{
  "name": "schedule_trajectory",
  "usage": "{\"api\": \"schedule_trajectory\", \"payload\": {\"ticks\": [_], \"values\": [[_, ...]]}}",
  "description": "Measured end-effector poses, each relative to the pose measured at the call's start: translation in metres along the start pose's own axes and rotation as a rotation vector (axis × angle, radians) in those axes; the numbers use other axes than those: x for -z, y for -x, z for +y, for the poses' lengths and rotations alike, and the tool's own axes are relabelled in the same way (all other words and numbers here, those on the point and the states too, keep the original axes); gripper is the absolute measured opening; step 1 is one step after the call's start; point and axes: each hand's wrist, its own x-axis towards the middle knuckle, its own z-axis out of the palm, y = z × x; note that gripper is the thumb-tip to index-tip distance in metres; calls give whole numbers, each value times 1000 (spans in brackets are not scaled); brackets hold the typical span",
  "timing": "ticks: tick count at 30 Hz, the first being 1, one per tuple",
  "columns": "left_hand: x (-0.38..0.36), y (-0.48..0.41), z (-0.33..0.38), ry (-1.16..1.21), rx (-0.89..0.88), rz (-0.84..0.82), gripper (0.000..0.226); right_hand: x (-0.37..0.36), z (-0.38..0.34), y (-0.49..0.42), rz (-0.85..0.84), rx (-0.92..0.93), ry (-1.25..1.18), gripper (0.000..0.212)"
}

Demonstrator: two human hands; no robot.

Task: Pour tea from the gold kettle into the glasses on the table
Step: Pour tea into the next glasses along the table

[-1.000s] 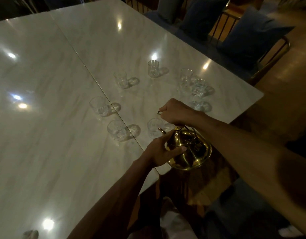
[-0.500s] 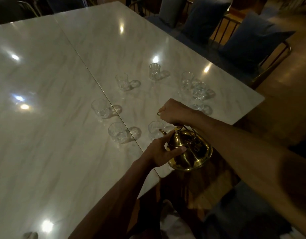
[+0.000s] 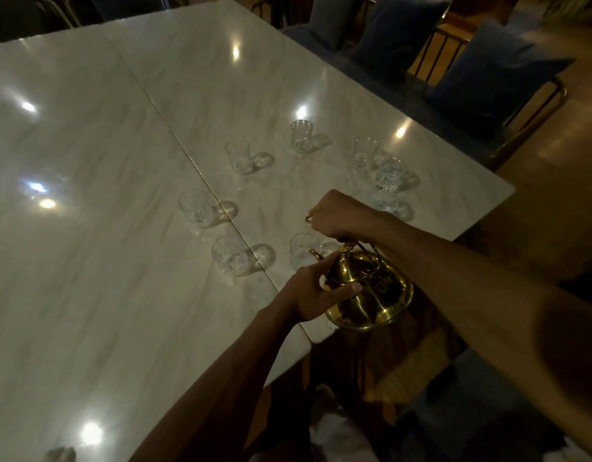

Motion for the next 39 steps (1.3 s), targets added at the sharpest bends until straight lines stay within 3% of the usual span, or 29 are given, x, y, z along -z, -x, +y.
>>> {"api": "schedule_trajectory", "payload": {"ticks": [11, 39], "values": [[5, -1, 3, 5, -37, -9, 62, 1, -3, -1, 4, -4, -21, 39], [1, 0, 4, -12, -66, -25, 68, 4, -1, 6, 3, -57, -26, 38]]}}
